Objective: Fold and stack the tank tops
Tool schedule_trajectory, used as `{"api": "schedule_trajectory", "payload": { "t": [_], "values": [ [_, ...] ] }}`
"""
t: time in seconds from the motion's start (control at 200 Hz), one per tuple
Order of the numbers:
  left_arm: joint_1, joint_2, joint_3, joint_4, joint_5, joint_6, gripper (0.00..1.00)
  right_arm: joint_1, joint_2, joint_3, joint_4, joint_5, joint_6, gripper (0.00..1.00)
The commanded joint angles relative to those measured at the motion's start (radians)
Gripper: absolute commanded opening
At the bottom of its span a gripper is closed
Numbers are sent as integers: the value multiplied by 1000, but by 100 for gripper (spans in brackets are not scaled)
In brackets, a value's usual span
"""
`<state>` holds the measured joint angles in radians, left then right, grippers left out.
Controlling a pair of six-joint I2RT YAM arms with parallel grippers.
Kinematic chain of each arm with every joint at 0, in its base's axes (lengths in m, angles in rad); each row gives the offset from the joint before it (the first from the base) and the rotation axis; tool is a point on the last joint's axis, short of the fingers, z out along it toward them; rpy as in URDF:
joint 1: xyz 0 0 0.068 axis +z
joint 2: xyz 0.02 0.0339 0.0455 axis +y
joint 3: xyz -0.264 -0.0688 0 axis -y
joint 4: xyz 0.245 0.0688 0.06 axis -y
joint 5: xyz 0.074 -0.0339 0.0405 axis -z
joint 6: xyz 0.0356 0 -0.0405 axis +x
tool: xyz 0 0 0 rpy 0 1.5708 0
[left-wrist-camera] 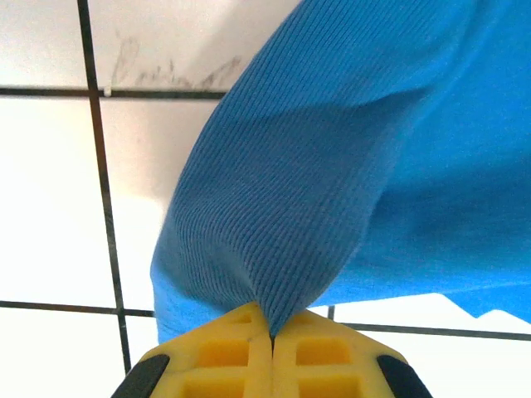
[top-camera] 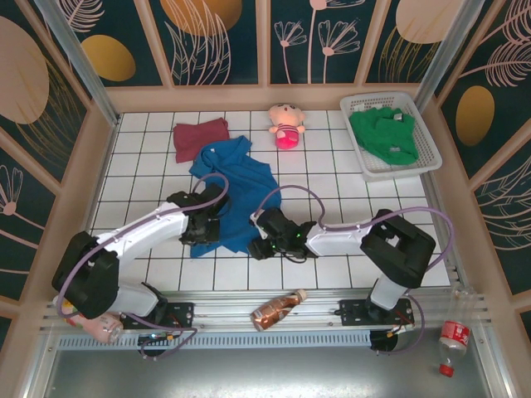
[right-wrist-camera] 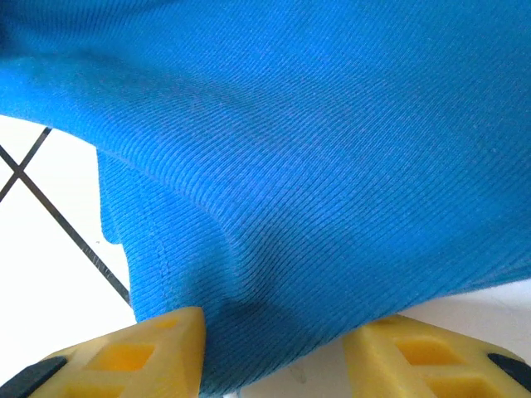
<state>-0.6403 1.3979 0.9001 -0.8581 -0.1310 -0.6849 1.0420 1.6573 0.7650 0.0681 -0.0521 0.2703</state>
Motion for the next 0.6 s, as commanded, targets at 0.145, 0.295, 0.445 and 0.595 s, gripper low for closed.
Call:
{"api": "schedule_trajectory", "payload": {
  "t": [0.145, 0.295, 0.445, 0.595],
  "values": [
    [57, -43, 44, -85, -8, 17, 0, 29, 43, 47, -70, 37, -37, 42],
    [111, -88, 66, -94, 1, 23, 0, 29, 52, 62, -76, 60, -41, 18],
    [122, -116, 119, -91, 49, 17, 0, -12, -49, 62, -110, 142, -41, 2],
    [124, -123, 261, -94, 91, 5, 0, -125, -273, 44, -193, 253, -56, 0]
  ]
}}
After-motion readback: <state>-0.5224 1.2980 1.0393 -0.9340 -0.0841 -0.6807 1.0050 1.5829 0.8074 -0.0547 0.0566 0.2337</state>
